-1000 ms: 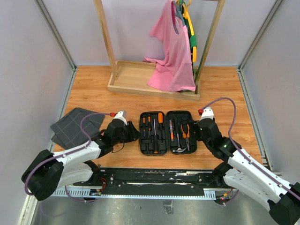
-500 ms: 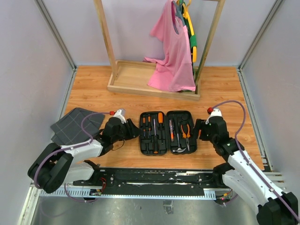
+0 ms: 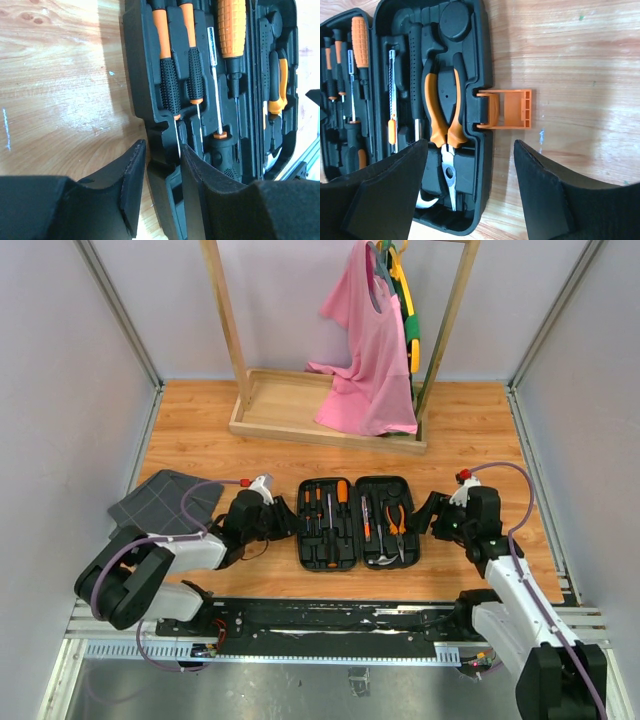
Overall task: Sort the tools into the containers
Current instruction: Close the storage box at the center of the board.
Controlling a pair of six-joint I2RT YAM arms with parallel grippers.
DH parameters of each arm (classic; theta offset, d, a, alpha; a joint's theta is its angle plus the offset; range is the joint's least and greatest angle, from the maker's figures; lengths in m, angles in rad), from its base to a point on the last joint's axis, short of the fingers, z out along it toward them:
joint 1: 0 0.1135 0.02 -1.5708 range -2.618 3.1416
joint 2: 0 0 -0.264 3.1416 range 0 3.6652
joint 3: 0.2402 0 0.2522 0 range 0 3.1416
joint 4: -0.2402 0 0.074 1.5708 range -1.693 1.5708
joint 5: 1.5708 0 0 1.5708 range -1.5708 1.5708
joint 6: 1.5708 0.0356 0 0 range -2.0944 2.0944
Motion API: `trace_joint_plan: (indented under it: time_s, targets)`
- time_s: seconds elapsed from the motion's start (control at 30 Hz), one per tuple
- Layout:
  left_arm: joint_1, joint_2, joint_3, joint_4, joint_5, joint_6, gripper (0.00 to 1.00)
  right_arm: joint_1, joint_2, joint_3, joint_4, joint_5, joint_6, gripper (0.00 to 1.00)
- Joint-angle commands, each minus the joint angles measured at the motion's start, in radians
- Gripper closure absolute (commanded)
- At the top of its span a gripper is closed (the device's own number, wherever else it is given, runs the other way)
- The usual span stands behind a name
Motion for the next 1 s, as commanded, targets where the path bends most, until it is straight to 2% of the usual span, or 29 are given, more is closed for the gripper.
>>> trace_joint_plan:
  time_s: [0.0,0.3,0.5,0.67,0.8,0.97]
  targets:
    - [0.008,0.045,0.023,0.078,0.033,0.009,0.63,-0.058,0.035,-0.021,0.086,-0.175,0.035,0.29]
    - [0.015,0.109,0.04,0.136,0.034,-0.011,0.77,-0.112,0.093,-0.032,0.11,-0.246,0.065,0.29]
    - [0.037,0.075,0.04,0.082,0.004,-0.008,0.86,-0.12,0.103,-0.01,0.001,-0.078,0.067,0.29]
    - [0.065,-0.005,0.015,-0.003,-0.022,0.015,0.87,-0.121,0.122,0.005,-0.039,0.02,0.069,0.31]
    - [0.085,-0.075,-0.007,-0.062,-0.033,0.033,0.88,-0.121,0.16,0.002,0.002,-0.004,0.069,0.32]
    - [0.099,-0.149,-0.008,-0.14,-0.054,0.059,0.88,-0.122,0.228,-0.028,0.149,-0.152,0.114,0.3]
